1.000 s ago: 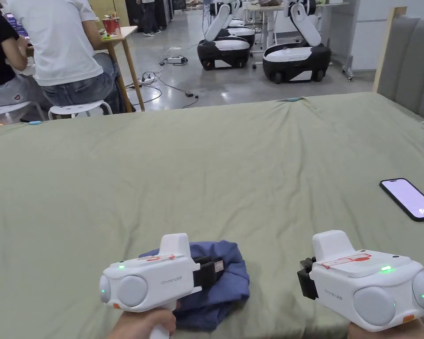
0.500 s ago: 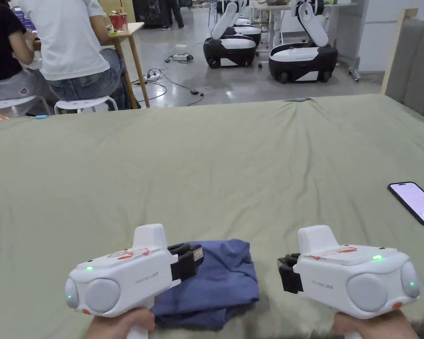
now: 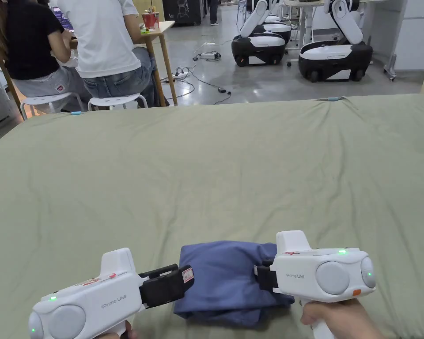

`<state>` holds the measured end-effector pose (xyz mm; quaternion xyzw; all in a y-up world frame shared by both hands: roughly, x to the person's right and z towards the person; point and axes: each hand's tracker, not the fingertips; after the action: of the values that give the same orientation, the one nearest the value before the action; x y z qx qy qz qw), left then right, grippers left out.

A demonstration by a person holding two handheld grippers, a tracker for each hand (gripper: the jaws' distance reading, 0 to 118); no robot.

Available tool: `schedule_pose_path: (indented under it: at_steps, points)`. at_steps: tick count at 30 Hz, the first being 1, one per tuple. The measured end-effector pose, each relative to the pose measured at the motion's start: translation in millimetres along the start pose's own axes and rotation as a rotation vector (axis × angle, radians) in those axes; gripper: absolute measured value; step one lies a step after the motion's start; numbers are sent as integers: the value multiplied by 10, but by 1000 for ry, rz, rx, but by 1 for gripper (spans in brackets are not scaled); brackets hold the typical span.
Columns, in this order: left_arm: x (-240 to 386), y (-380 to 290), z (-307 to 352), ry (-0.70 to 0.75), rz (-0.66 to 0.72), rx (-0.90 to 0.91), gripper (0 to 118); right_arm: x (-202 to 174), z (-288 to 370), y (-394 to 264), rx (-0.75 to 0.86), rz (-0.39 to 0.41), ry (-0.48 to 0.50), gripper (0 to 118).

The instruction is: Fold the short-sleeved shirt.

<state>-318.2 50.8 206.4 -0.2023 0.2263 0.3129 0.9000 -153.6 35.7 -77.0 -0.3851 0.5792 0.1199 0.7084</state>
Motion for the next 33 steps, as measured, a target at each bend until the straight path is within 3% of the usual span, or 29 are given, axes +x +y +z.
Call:
schedule_pose_path:
  at_steps: [4, 7, 9, 10, 15, 20, 28, 31, 33]
  points:
    - [15, -24, -109, -133, 83, -5, 109, 92, 0, -22, 2, -27, 6, 0]
    - [-10, -46, -327, -144, 96, -36, 103, 108, 2, -26, 4, -40, 22, 0]
    - [17, -64, -464, -136, 92, -64, 81, 96, 9, -31, 5, -27, 20, 0]
    - [23, -78, -514, -140, 91, -67, 61, 93, 12, -33, 5, -20, 19, 0]
    - [46, -87, -616, -142, 125, -64, 34, 147, -42, -79, 19, -38, 25, 0]
    - [26, -10, -543, -170, 109, -68, 29, 59, 10, -77, 31, -60, 9, 0]
    - [-128, 289, -437, -188, 77, -106, 26, -258, 1, 28, 56, -9, -41, 0]
    - [-447, 455, -340, -175, 43, -93, 26, -575, -78, 167, 74, 88, -89, 0]
    - [-715, 593, -204, -162, 40, -78, 26, -810, -124, 261, 93, 112, -80, 0]
